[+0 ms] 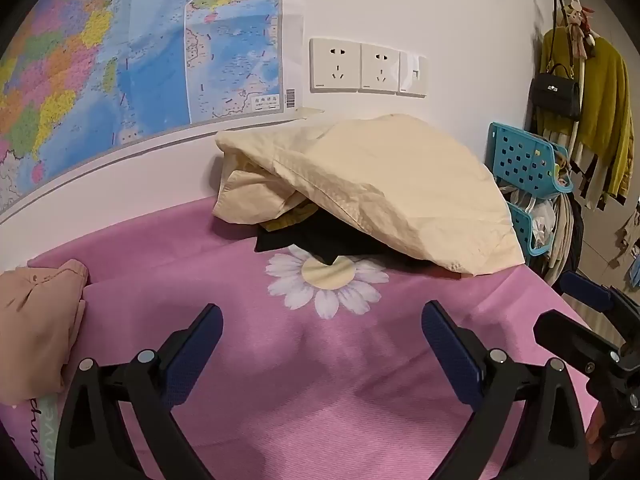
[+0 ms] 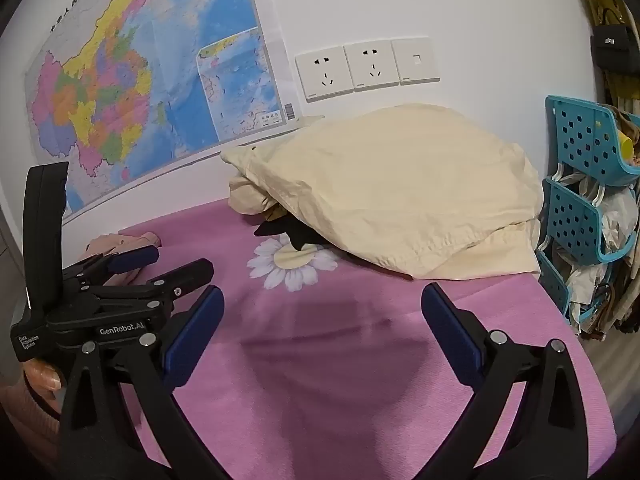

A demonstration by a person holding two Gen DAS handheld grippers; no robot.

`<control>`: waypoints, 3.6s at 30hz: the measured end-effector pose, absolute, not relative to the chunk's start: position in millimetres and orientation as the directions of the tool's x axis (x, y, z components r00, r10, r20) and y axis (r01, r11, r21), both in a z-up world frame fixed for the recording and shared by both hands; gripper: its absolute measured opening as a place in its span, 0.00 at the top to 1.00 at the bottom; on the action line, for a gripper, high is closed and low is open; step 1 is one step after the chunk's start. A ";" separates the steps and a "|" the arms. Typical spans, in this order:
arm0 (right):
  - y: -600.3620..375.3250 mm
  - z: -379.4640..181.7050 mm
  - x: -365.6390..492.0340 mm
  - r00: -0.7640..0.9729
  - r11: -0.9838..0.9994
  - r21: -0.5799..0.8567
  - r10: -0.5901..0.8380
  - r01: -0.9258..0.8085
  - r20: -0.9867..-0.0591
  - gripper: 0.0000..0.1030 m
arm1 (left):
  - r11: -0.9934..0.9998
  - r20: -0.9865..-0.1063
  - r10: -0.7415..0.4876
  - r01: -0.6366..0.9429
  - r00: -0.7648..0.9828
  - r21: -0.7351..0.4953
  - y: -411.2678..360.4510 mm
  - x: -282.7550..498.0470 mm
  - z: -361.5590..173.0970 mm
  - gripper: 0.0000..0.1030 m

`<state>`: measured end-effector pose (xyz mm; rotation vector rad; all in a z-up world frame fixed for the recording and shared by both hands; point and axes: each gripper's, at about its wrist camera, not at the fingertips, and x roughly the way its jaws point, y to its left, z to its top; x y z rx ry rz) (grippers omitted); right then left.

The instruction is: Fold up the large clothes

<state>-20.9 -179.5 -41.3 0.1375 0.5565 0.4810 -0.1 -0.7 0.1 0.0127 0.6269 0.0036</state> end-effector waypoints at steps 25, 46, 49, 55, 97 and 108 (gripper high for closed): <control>-177.8 -43.1 -19.3 0.733 0.879 0.260 0.477 -0.400 -0.485 0.06 | 1.000 -0.592 0.001 -0.007 0.806 -0.008 5.8 0.6 -3.3 0.07; -175.7 -44.3 -18.2 0.728 0.873 0.268 0.488 -0.408 -0.482 0.06 | 1.000 -0.594 -0.003 -0.008 0.804 -0.016 6.6 -1.0 -2.3 0.07; -175.7 -44.9 -18.6 0.728 0.872 0.270 0.489 -0.407 -0.481 0.06 | 1.000 -0.596 -0.003 -0.010 0.803 -0.019 7.1 -0.4 -2.9 0.07; -174.1 -46.2 -19.0 0.729 0.873 0.269 0.488 -0.407 -0.481 0.06 | 1.000 -0.597 -0.003 -0.011 0.802 -0.019 7.2 -0.3 -3.7 0.07; -154.4 -42.2 9.6 0.722 0.875 0.201 0.479 -0.441 -0.499 0.06 | 0.999 -0.650 0.007 -0.037 0.760 -0.034 18.7 24.7 -16.8 0.07; -78.1 -56.2 96.3 0.725 0.842 -0.117 0.374 -0.527 -0.578 0.06 | 0.985 -0.675 0.155 -0.161 0.721 0.054 68.0 83.7 -38.6 0.07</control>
